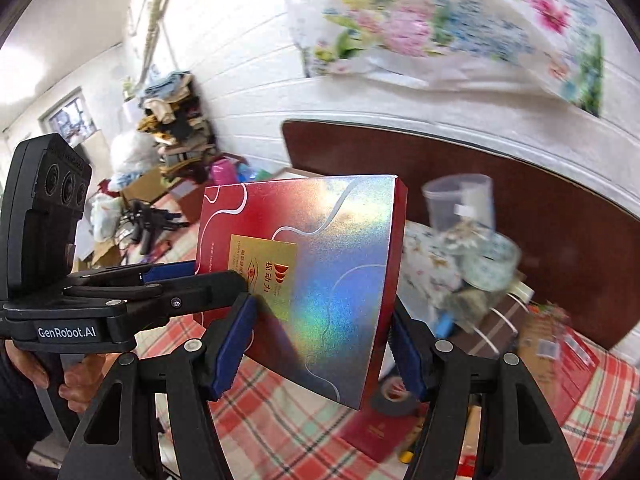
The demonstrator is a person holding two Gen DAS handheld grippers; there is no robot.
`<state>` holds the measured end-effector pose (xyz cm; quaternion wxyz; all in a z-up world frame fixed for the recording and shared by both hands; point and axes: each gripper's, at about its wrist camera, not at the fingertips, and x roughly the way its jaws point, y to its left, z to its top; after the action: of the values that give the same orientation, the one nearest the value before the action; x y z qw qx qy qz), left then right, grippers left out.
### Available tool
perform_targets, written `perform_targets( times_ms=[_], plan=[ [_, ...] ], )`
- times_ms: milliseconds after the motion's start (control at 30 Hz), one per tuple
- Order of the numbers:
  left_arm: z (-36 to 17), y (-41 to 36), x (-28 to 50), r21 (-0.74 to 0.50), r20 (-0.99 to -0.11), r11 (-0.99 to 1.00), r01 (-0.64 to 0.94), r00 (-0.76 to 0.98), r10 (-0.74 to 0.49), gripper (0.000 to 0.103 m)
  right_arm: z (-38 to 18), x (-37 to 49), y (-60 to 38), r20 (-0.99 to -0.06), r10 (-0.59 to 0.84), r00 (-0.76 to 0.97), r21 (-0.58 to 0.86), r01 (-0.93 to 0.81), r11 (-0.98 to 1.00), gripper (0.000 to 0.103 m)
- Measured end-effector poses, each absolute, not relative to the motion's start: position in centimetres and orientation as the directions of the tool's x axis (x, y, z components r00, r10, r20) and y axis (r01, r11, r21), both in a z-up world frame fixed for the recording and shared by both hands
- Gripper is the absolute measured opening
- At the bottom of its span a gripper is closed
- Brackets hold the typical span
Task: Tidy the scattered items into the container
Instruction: 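Lift the red-and-silver gift box with the right tool toward the cardboard box, then lower the gift box into the cardboard box and open the right tool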
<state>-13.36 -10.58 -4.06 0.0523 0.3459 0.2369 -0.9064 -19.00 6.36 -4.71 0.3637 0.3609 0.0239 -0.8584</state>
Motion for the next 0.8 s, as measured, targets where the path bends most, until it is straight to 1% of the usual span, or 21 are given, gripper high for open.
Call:
perform_targets(
  times_ms=[200,300,533,800],
  plan=[
    [-4.2,-16.4,-11.1,-0.388,-0.652,-0.863,0.325,-0.758,0.007,0.06,-4.5,-19.4,-0.8,-0.627,-0.642,-0.441,0.236,0.678,-0.696,0.066],
    [-4.9,-19.7,-11.3,-0.39,-0.649,-0.859,0.331,-0.761,0.002,0.059,-4.9,-20.4,-4.4,-0.63,-0.642,-0.437,0.247,0.671,-0.699,0.066],
    [-7.6,-29.4,-14.5,-0.435,-0.647,-0.85,0.298,-0.76,0.065,0.059,-6.1,-25.5,-13.4,-0.677,-0.584,-0.449,0.244,0.612,-0.753,0.066],
    [-12.0,-37.7,-19.1,-0.464,-0.699,-0.838,0.287,-0.7,0.148,0.058,-10.7,-31.3,-19.4,-0.749,-0.522,-0.407,0.293,0.504,-0.813,0.066]
  ],
)
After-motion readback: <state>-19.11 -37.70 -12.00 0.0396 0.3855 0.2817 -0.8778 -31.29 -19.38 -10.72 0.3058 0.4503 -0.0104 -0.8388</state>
